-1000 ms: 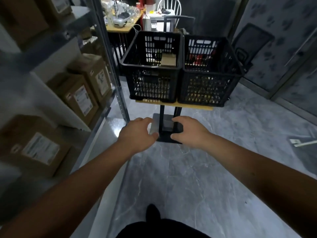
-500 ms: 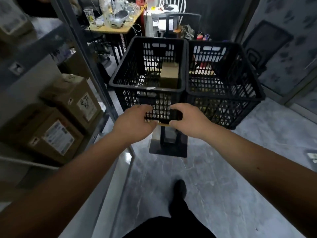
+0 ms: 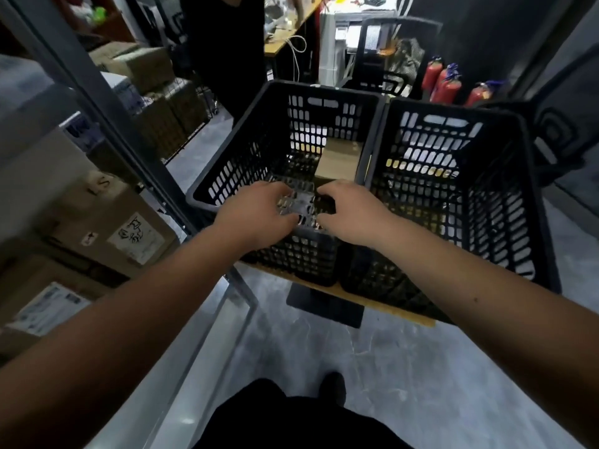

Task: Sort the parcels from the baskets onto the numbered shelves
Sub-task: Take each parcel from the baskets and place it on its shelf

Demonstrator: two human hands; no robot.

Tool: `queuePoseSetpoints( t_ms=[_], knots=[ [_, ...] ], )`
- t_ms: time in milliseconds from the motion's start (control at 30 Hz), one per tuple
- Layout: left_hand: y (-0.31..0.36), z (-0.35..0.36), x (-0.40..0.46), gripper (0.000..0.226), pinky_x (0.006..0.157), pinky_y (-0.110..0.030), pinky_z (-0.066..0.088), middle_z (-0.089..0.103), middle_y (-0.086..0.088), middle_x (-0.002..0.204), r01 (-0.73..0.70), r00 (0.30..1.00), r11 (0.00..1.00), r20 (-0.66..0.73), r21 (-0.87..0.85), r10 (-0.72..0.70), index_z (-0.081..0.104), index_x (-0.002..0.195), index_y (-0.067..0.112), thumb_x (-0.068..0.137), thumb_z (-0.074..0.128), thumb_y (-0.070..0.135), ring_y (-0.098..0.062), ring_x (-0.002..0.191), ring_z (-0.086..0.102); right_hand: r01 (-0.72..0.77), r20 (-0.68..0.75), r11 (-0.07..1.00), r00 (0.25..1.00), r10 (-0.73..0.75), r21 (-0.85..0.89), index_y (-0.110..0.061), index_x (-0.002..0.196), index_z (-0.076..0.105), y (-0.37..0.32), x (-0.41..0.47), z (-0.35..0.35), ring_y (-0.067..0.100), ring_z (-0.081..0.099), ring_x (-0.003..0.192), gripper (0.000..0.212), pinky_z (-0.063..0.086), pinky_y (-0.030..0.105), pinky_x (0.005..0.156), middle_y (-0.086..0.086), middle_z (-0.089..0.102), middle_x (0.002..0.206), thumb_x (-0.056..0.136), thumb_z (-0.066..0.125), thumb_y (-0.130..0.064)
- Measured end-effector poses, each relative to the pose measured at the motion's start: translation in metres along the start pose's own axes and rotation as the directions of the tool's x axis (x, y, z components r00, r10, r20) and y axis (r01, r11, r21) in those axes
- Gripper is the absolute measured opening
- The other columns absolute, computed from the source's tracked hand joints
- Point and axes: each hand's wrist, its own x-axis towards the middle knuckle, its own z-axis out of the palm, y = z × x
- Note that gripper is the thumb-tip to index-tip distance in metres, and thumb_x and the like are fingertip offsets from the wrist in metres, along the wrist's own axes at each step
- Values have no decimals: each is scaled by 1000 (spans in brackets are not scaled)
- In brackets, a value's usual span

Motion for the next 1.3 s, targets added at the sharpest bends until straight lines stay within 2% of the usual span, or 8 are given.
queuePoseSetpoints(
  t_ms=[400,633,700,767,833,933,1133,1300],
  knots=[
    [-35,14,129,60,88,-43,57,66,-2,129,88,986,996,138,30,-91,59,138,30,83,59,55,-26,111,65,-90,143,980,983,117,-178,-11,137,57,14,128,-6,34,59,122,47,53,52,102,13,58,137,100,64,-38],
    [-63,25,221,46,84,-37,56,69,-2,116,32,980,998,195,46,-40,64,129,26,86,64,41,-25,102,67,-237,196,937,936,291,-258,-10,103,71,22,215,1,27,66,84,32,58,35,73,11,70,98,89,71,-40],
    [-68,32,249,45,84,-36,56,69,-2,113,4,975,999,222,50,-15,64,127,24,85,63,42,-25,102,66,-309,205,918,909,362,-249,-12,107,71,35,240,11,26,67,89,37,56,34,73,11,71,106,89,72,-44],
    [-75,42,276,42,82,-37,56,66,0,106,-12,967,998,255,66,-5,63,121,24,83,63,41,-24,96,63,-412,194,877,866,461,-247,-8,138,56,51,265,29,34,60,120,66,54,43,97,18,60,136,89,71,-49],
    [-79,55,299,32,78,-36,53,62,3,99,-22,956,998,293,62,2,60,111,26,83,64,41,-22,90,58,-478,180,839,829,529,-261,-6,163,17,64,285,46,44,29,151,102,36,55,120,24,26,166,89,69,-52],
    [-83,75,323,27,71,-34,47,62,4,95,-34,934,999,355,3,31,59,110,27,87,66,39,-18,85,59,-532,153,810,804,575,-247,-10,165,-11,75,304,57,43,-4,159,119,12,59,128,21,-8,173,90,73,-49],
    [-88,108,351,41,89,-44,60,69,-3,116,25,909,995,415,-99,18,60,126,25,89,69,41,-26,100,67,-593,201,781,755,624,-194,-18,164,-20,93,314,66,41,-18,158,133,1,64,127,18,-23,171,83,74,-68],
    [-95,122,359,48,101,-41,53,64,-12,139,143,914,971,402,-192,-55,55,146,21,99,58,25,-33,122,63,-481,143,854,848,510,-196,-22,167,0,83,306,67,34,10,158,119,10,77,118,9,7,173,82,66,-72]
  ],
)
